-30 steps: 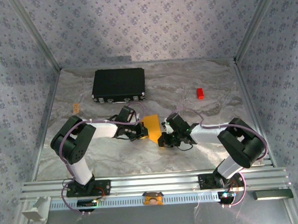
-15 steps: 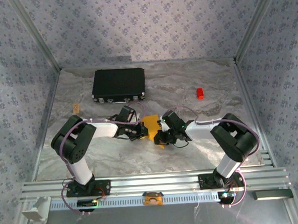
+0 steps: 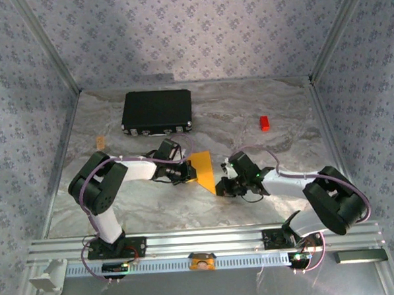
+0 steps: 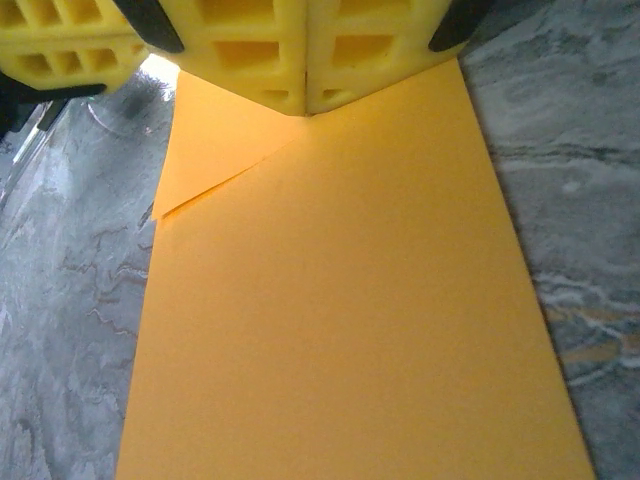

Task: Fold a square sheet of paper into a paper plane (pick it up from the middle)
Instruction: Third fold the triangle at the center of the table.

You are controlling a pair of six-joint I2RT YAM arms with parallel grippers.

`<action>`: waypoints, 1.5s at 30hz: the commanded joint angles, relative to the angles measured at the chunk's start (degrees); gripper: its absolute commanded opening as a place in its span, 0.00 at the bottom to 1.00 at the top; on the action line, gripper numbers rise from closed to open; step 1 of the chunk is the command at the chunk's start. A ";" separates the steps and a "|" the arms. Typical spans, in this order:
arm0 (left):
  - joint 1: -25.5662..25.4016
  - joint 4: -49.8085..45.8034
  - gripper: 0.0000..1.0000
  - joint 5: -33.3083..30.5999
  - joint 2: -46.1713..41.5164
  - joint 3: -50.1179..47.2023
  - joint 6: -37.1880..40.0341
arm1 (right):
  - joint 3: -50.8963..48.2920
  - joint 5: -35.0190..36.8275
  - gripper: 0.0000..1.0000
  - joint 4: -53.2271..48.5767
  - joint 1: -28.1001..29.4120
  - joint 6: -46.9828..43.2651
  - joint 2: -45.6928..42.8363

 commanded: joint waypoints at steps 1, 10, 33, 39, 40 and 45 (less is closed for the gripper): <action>-0.40 -4.62 0.01 -3.01 1.77 0.10 1.14 | 5.00 -0.29 0.03 -1.24 0.09 -1.80 1.43; -0.80 -5.26 0.02 -3.57 1.21 0.95 1.20 | 9.15 0.75 0.02 -1.03 0.54 -1.12 12.29; -4.82 -1.30 0.07 -2.88 -0.07 0.72 -1.96 | 2.41 5.05 0.00 2.09 0.23 3.18 11.42; -1.04 -0.91 0.07 -3.41 0.68 -1.00 -0.27 | 1.94 4.79 0.00 2.17 0.01 3.17 11.75; -0.17 -0.92 0.06 -3.27 0.68 -1.32 0.12 | 1.90 4.70 0.00 2.07 -0.07 3.18 11.91; 4.03 -0.85 0.07 -2.03 -0.26 -2.76 2.10 | 1.90 4.38 0.00 2.16 -0.22 2.90 12.09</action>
